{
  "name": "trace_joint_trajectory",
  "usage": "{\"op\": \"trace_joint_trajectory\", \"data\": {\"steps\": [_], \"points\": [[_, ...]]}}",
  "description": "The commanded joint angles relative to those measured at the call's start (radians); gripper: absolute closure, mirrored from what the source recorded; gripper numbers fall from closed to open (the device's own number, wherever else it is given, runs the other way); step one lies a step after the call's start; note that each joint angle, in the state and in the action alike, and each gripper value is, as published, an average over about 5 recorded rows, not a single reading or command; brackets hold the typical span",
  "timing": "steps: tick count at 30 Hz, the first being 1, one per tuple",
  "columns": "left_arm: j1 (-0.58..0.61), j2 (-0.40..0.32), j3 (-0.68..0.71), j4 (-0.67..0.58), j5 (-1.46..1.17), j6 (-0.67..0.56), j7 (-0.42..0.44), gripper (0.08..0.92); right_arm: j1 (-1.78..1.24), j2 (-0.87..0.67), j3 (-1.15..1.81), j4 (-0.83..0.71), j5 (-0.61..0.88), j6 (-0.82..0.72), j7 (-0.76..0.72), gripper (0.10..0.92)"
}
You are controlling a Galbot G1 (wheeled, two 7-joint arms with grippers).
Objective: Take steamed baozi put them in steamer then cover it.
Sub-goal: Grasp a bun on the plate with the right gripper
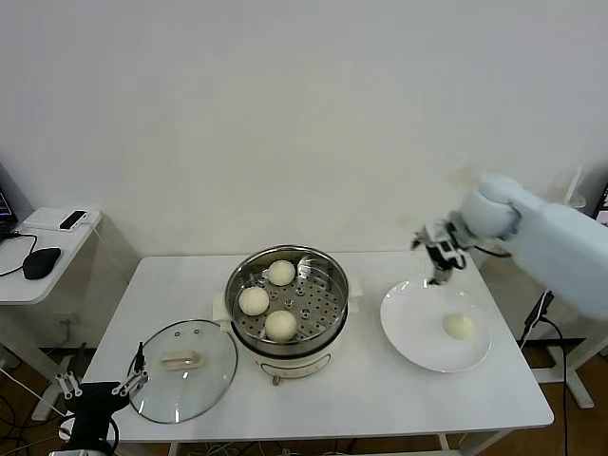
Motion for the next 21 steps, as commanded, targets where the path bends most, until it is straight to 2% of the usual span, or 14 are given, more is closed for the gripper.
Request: {"op": "trace_joint_trajectory", "data": {"steps": [1, 9, 21], "points": [[0.003, 0.003, 0.005, 0.001, 0.002, -0.001, 0.0, 0.177, -0.373, -0.097, 0.31, -0.087, -0.172, 0.041, -0.026, 0.203], [0.004, 0.003, 0.0, 0.002, 0.001, 0.0, 0.0, 0.177, -0.451, -0.014, 0.387, -0.21, -0.237, 0.064, -0.004, 0.203], [0.008, 0.0, -0.012, 0.0, -0.004, -0.007, 0.001, 0.177, -0.459, 0.101, 0.397, -0.293, -0.265, 0.063, 0.015, 0.203]]}}
